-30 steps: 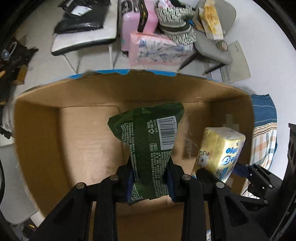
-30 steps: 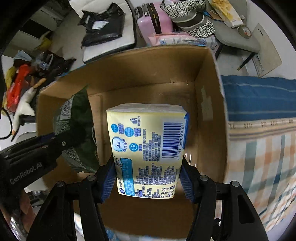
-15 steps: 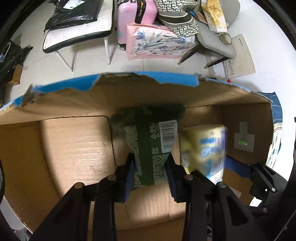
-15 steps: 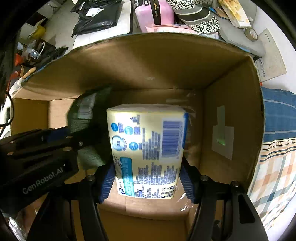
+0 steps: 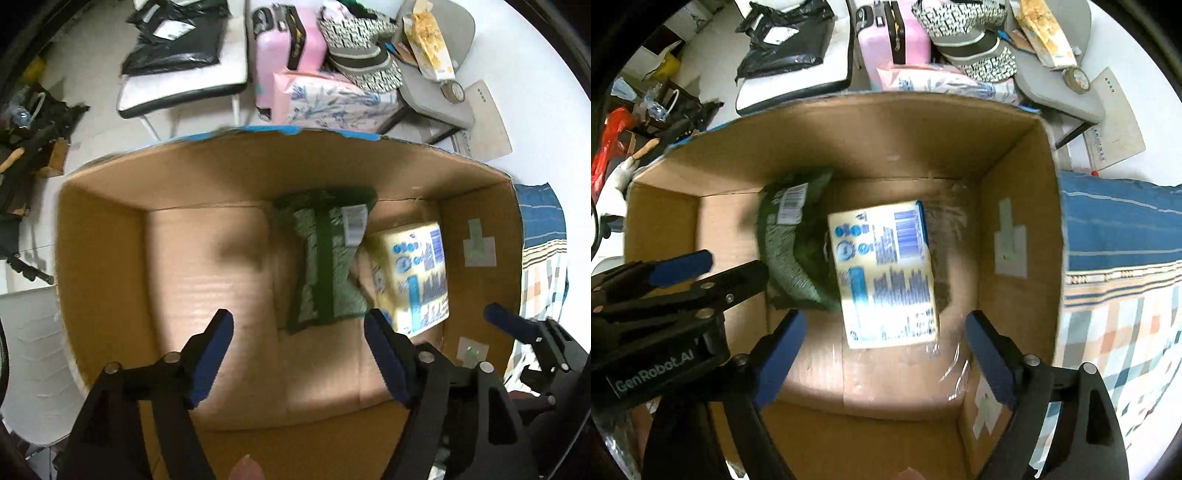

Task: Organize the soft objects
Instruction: 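Carry both items into the cardboard box and open both tools, then grasp the red snack bag with the left tool while the right tool grasps the lilac sock, then lower the red bag and lilac sock into the box and release both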

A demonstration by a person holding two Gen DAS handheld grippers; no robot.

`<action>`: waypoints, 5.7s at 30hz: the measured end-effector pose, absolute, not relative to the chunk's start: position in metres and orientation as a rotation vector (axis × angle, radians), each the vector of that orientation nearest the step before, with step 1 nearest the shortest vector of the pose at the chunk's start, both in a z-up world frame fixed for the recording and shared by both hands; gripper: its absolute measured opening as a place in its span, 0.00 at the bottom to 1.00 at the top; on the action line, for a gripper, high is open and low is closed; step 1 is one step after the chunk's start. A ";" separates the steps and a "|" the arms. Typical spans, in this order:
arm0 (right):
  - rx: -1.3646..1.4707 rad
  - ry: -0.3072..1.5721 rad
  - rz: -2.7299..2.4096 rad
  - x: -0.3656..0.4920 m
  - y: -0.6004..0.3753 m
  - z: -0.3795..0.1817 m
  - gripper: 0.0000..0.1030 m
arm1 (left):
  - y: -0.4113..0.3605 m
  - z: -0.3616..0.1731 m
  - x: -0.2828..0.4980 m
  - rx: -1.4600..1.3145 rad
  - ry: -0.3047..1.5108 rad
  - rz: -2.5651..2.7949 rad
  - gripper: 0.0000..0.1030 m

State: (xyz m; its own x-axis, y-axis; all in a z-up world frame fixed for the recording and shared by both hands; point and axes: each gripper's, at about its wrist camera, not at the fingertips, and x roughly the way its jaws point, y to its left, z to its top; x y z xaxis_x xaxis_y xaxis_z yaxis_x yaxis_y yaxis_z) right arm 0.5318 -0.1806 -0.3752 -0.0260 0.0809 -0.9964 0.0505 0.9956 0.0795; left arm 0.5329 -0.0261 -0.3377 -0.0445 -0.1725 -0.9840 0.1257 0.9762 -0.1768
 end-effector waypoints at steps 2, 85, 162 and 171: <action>0.101 1.574 0.027 0.520 -0.177 -0.364 0.97 | -0.018 -0.331 0.521 -0.047 1.580 -0.221 0.82; 0.315 1.773 -0.097 0.275 -0.248 -0.430 0.55 | -0.097 -0.414 0.297 0.230 1.646 -0.132 0.47; 0.081 1.629 0.082 0.455 -0.180 -0.346 0.41 | -0.007 -0.346 0.525 -0.016 1.596 -0.069 0.41; 0.062 1.710 0.072 0.462 -0.178 -0.389 0.41 | -0.012 -0.376 0.556 0.004 1.642 -0.080 0.43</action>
